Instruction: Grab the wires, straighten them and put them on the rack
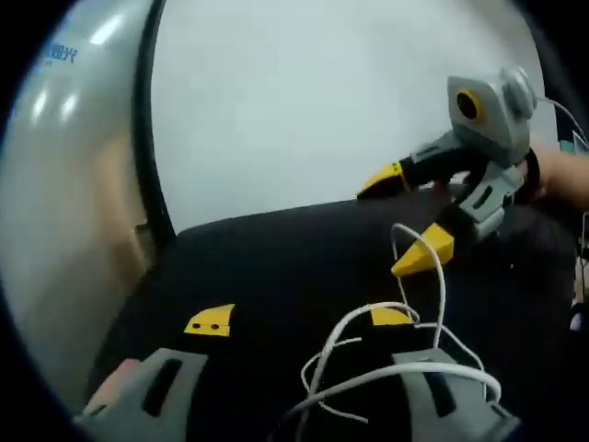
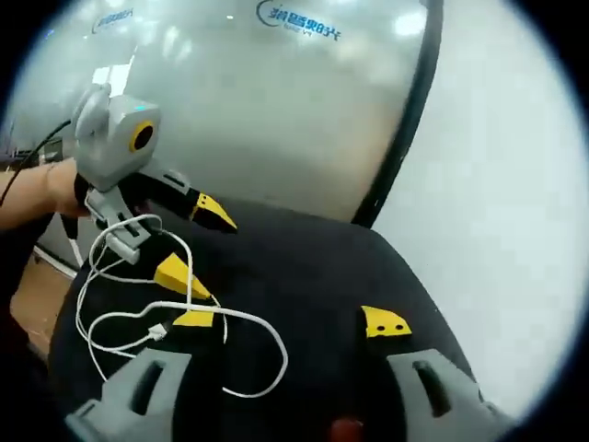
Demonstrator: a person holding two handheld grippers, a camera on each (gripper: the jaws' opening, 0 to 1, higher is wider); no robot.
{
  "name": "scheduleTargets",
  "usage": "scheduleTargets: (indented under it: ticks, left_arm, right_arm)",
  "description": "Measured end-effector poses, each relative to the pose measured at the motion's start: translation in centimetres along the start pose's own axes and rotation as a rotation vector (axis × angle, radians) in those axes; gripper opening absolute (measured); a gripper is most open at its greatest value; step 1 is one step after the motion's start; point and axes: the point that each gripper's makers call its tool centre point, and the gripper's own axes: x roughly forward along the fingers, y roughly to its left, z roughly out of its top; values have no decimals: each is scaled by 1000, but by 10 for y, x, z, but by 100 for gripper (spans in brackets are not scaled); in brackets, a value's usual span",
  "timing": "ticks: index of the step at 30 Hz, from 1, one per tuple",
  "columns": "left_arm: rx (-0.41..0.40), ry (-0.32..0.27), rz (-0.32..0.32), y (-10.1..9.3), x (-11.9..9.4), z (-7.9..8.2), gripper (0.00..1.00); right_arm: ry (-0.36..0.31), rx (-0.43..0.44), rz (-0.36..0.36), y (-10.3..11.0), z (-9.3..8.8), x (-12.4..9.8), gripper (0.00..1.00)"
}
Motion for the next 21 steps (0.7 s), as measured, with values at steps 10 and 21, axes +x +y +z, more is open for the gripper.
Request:
scheduleTargets:
  ticks: [10,21]
  left_arm:
    - [270,204,-43,-36,-49,-13,67]
    - [686,335,-59,-11,-54,7,76]
  right_arm:
    - [188,220,95,-24,-25,-32,40]
    - [102,56,24,-63,-21,-92,45]
